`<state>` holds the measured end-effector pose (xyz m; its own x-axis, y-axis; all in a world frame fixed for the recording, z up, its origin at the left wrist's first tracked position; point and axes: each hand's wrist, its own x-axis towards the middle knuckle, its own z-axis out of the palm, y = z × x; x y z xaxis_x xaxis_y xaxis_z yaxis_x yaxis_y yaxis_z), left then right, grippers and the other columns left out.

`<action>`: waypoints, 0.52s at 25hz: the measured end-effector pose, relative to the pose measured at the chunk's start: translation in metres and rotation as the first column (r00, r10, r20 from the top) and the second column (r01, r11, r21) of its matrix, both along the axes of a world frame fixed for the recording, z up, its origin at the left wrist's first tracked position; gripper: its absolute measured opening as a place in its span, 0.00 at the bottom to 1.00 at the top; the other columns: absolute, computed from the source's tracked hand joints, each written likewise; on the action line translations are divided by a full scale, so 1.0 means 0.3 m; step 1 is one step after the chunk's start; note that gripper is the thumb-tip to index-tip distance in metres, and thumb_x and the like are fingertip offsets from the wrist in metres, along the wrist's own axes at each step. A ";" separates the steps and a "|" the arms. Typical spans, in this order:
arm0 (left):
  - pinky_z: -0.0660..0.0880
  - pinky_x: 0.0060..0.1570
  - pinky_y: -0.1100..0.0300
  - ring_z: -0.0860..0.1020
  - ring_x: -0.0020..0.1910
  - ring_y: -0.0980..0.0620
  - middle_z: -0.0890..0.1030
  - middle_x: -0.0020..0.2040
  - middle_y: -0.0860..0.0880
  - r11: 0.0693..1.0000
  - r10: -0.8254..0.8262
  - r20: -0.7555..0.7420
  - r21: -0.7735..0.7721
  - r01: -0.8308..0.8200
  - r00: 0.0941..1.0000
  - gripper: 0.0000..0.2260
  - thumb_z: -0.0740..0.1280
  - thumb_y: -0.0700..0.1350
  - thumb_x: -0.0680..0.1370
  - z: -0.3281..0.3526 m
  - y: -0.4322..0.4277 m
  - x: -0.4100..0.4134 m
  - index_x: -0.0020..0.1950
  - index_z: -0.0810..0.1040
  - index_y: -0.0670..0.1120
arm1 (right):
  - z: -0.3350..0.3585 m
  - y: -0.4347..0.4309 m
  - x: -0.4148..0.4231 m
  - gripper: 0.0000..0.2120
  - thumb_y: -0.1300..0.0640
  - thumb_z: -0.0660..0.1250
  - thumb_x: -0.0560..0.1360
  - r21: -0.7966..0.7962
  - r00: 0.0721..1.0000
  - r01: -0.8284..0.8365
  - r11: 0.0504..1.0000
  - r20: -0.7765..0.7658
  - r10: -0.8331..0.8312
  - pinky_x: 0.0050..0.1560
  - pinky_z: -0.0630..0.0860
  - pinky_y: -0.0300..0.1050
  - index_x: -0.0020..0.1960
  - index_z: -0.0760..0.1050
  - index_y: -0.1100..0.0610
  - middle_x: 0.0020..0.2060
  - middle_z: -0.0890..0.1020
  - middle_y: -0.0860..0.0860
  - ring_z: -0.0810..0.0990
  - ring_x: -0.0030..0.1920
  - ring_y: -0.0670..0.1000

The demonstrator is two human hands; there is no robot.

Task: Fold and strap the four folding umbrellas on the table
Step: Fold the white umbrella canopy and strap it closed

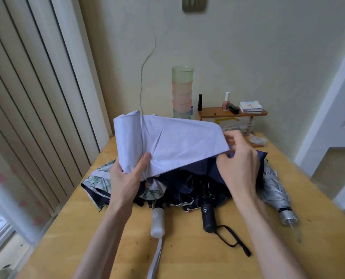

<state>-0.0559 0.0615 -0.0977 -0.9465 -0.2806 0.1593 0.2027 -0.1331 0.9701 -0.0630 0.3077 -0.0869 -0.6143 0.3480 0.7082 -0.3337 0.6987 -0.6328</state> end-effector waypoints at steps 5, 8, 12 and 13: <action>0.77 0.27 0.55 0.79 0.30 0.49 0.83 0.38 0.51 0.980 0.004 -0.047 -0.199 -0.013 0.999 0.16 0.81 0.51 0.73 0.004 -0.085 -0.004 0.53 0.80 0.47 | 0.054 0.065 0.030 0.43 0.60 0.75 0.74 -0.293 0.585 -0.690 0.661 0.311 0.749 0.66 0.77 0.40 0.81 0.59 0.38 0.73 0.69 0.42 0.75 0.71 0.41; 0.77 0.26 0.57 0.78 0.29 0.49 0.82 0.34 0.54 0.952 -0.084 -0.075 -0.300 0.058 0.994 0.15 0.81 0.51 0.70 0.011 -0.116 0.006 0.50 0.80 0.48 | 0.073 0.045 0.030 0.26 0.48 0.70 0.73 -0.191 0.627 -0.688 0.700 0.331 0.706 0.70 0.70 0.42 0.71 0.74 0.39 0.72 0.68 0.44 0.68 0.73 0.37; 0.72 0.26 0.64 0.78 0.29 0.55 0.81 0.32 0.57 0.915 -0.171 -0.106 -0.385 0.118 0.980 0.13 0.83 0.51 0.69 0.015 -0.132 0.009 0.41 0.80 0.63 | 0.036 -0.002 0.007 0.24 0.36 0.72 0.69 -0.172 0.615 -0.675 0.718 0.406 0.676 0.70 0.72 0.46 0.55 0.85 0.53 0.63 0.76 0.43 0.75 0.67 0.41; 0.72 0.26 0.63 0.78 0.29 0.54 0.81 0.32 0.57 0.917 -0.170 -0.107 -0.381 0.118 0.980 0.11 0.81 0.52 0.68 0.014 -0.134 0.008 0.41 0.81 0.63 | 0.031 -0.004 0.006 0.26 0.34 0.73 0.69 -0.181 0.609 -0.672 0.719 0.418 0.674 0.68 0.75 0.47 0.54 0.86 0.54 0.60 0.79 0.42 0.78 0.65 0.42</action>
<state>-0.0534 0.0214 -0.0934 -0.9342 -0.0386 0.3547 0.3413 0.1935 0.9198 -0.0611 0.3064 -0.0777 -0.9066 -0.2849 0.3112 -0.4055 0.3848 -0.8291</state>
